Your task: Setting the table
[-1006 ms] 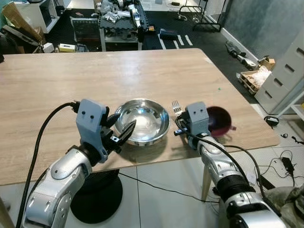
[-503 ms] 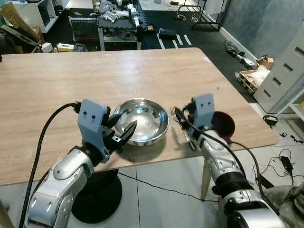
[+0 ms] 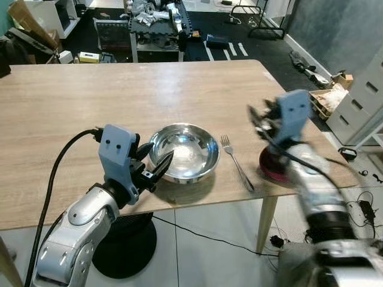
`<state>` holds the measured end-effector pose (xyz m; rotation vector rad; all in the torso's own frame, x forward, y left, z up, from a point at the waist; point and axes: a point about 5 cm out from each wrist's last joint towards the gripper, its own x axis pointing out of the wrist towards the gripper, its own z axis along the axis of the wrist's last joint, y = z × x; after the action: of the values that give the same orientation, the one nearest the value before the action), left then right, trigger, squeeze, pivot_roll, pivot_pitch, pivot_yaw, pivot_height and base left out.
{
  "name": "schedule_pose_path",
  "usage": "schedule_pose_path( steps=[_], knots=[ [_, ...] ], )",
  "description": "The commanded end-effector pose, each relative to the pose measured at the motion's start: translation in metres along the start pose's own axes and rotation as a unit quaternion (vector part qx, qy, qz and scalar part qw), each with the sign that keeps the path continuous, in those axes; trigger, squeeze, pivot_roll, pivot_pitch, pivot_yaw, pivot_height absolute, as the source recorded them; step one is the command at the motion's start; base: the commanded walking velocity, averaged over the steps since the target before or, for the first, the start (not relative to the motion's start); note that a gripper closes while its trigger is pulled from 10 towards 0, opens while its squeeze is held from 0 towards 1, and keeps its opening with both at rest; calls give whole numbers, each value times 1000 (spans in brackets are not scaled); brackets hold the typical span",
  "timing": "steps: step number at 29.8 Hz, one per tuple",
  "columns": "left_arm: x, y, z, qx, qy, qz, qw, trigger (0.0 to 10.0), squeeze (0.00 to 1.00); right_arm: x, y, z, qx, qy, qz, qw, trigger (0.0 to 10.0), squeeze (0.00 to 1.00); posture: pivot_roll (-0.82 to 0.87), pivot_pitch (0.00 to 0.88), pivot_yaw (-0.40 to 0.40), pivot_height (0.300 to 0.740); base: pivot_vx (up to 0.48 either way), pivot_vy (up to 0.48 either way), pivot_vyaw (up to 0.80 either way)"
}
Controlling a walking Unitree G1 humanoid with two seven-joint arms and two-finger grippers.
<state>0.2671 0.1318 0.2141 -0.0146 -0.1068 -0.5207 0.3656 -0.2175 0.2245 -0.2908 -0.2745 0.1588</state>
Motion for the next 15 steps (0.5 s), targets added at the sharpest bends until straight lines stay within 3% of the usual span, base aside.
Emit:
schedule_pose_path(
  steps=[1, 7, 12, 13, 15],
  knots=[
    [0, -1, -4, -1, 7, -8, 1000, 10000, 0, -16, -9, -12, -4, 26, 43, 999, 10000, 0, 100, 76, 23, 740, 0, 0, 0],
    [-4, 3, -2, 14, 22, -31, 999, 10000, 0, -31, -29, -2, 17, 13, 47, 999, 10000, 0, 95, 74, 28, 740, 0, 0, 0],
    [-8, 0, 8, 84, 69, -111, 988, 10000, 0, -43, -40, -1, 40, 18, 64, 997, 10000, 0, 94, 67, 38, 740, 0, 0, 0],
    [-12, -5, 14, 77, 79, -155, 982, 10000, 0, -48, -42, -9, 35, 36, 62, 997, 10000, 0, 93, 65, 44, 740, 0, 0, 0],
    [-13, -6, 16, 69, 81, -169, 980, 10000, 0, -50, -42, -11, 31, 42, 62, 997, 10000, 0, 92, 64, 45, 740, 0, 0, 0]
  ],
)
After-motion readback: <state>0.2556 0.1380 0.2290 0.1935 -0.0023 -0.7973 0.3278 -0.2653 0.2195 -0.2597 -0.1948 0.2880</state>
